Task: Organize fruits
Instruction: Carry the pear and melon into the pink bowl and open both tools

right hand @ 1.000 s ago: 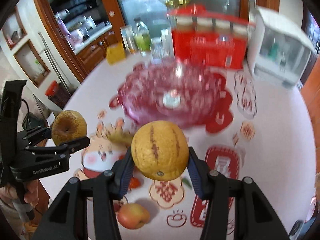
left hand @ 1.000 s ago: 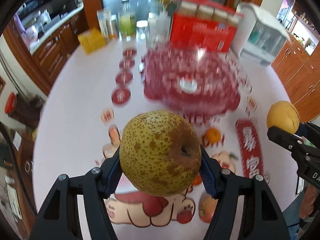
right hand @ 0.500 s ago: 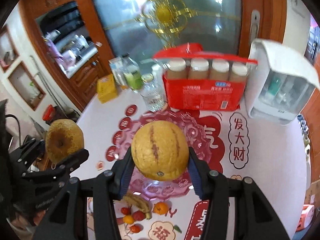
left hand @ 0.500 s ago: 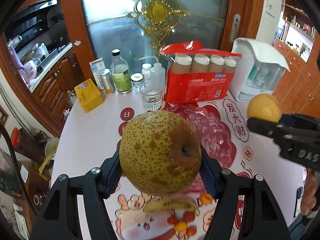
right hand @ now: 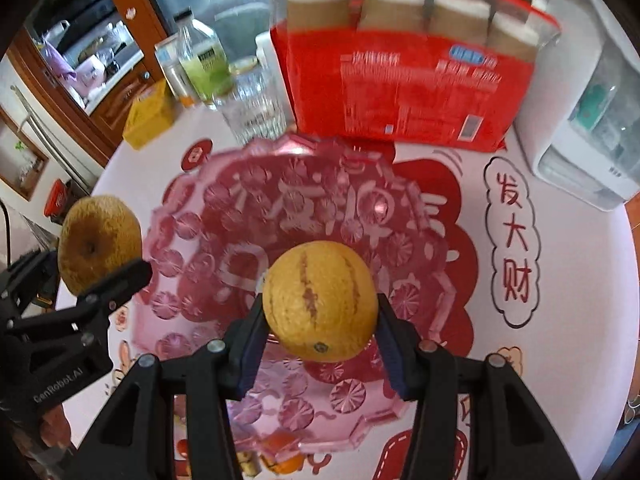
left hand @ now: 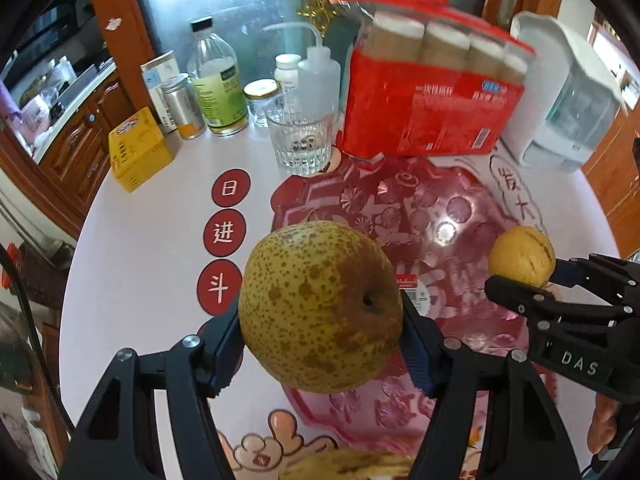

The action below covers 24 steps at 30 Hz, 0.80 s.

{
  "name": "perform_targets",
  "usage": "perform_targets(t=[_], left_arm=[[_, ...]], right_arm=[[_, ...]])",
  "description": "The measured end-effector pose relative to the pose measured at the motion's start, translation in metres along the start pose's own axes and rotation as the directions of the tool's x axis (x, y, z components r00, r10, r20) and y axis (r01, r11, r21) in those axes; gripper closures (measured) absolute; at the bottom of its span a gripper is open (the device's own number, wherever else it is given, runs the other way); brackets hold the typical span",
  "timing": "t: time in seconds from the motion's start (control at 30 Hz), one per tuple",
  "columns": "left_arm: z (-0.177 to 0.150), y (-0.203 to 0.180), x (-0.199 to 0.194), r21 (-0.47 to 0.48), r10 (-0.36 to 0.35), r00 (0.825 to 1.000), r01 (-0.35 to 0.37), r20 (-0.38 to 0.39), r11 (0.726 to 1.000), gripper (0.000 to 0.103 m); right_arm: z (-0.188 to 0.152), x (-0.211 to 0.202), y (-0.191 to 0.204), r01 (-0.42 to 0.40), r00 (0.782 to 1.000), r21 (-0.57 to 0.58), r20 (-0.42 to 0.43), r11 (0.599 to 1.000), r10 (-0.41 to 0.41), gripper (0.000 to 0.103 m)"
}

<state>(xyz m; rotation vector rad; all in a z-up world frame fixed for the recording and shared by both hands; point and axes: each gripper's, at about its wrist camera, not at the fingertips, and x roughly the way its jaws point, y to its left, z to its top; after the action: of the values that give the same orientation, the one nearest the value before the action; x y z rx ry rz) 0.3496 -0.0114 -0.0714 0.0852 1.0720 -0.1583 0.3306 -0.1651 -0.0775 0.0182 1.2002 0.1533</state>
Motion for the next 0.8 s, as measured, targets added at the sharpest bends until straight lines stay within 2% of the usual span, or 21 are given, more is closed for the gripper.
perform_targets(t=[0.33, 0.53, 0.8], left_arm=[[-0.005, -0.016, 0.042, 0.052, -0.006, 1.0, 0.007, -0.018, 0.999, 0.036], [-0.009, -0.026, 0.059, 0.072, -0.013, 0.999, 0.015, -0.03, 0.997, 0.036], [-0.013, -0.029, 0.081, 0.094, -0.005, 0.996, 0.013, -0.088, 0.995, 0.035]], right_arm=[[-0.023, 0.04, -0.003, 0.02, 0.998, -0.027, -0.057, 0.999, -0.021, 0.052], [-0.033, 0.049, -0.007, -0.01, 0.998, -0.008, -0.06, 1.0, 0.01, 0.051], [-0.036, 0.045, -0.002, -0.021, 0.999, -0.024, -0.039, 0.999, 0.02, 0.036]])
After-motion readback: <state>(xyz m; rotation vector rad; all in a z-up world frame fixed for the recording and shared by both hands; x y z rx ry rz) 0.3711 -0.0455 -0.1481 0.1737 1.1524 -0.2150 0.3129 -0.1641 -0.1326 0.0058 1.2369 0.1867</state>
